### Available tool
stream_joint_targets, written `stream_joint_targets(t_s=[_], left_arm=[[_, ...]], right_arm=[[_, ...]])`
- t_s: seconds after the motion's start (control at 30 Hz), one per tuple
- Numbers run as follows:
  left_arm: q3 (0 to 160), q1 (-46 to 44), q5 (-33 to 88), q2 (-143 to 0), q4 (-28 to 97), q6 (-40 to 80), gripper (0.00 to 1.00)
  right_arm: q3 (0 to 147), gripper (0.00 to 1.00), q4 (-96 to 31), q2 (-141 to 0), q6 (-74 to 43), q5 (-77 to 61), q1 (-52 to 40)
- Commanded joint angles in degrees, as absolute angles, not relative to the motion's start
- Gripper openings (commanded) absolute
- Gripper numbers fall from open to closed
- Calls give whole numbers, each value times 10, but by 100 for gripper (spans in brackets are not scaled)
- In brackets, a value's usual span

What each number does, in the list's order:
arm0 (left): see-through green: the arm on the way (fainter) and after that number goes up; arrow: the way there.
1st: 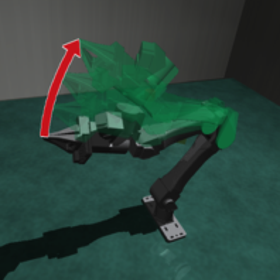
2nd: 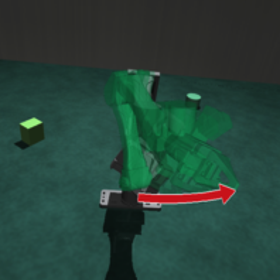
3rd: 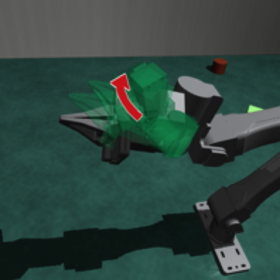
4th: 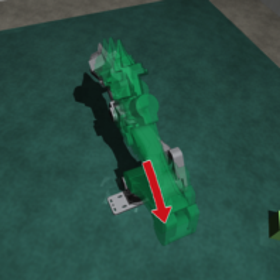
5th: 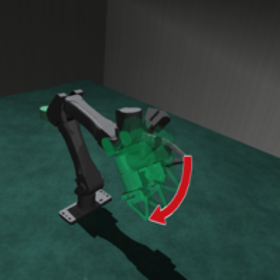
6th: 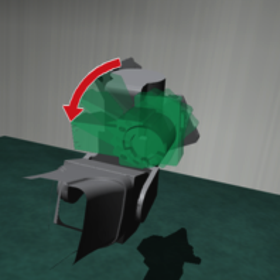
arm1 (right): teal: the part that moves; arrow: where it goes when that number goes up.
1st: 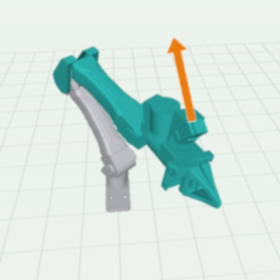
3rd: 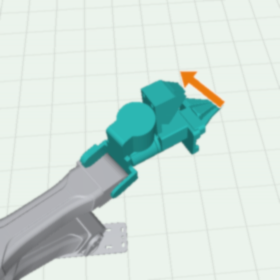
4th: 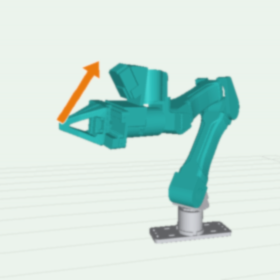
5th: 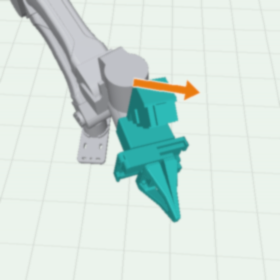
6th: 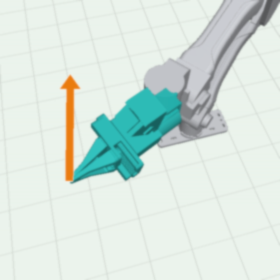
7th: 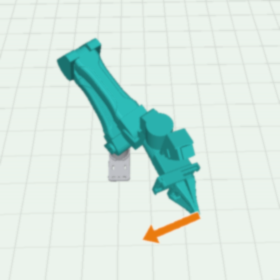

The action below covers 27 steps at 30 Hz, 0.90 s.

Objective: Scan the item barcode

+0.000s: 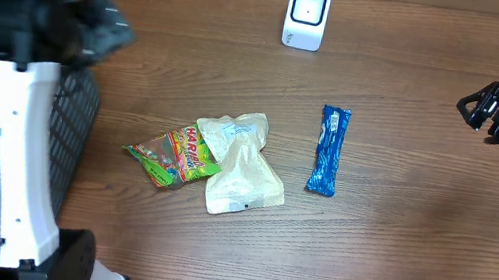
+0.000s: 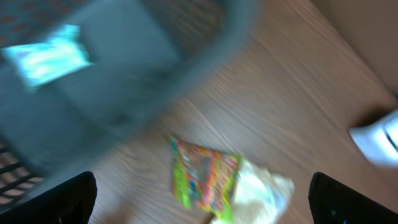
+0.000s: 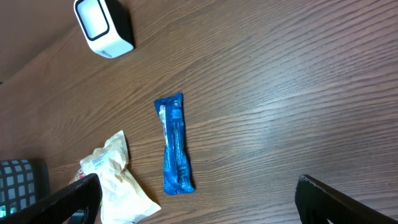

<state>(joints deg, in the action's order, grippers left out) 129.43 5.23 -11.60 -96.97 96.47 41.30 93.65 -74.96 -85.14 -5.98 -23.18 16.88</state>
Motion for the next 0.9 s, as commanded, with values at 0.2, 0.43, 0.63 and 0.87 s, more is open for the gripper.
stream_joint_targets(t_s=[0.2, 0.43, 0.63, 0.87], left_arm=[[1251, 245, -146, -969, 961, 394, 99], [1099, 266, -201, -970, 877, 393, 97], [983, 269, -200, -971, 725, 331, 97], [895, 271, -218, -972, 629, 308, 96]], right_arm=[[941, 100, -747, -853, -60, -237, 170], [941, 100, -747, -854, -60, -237, 170], [941, 100, -757, -856, -60, -236, 169], [941, 100, -756, -856, -60, -236, 170]])
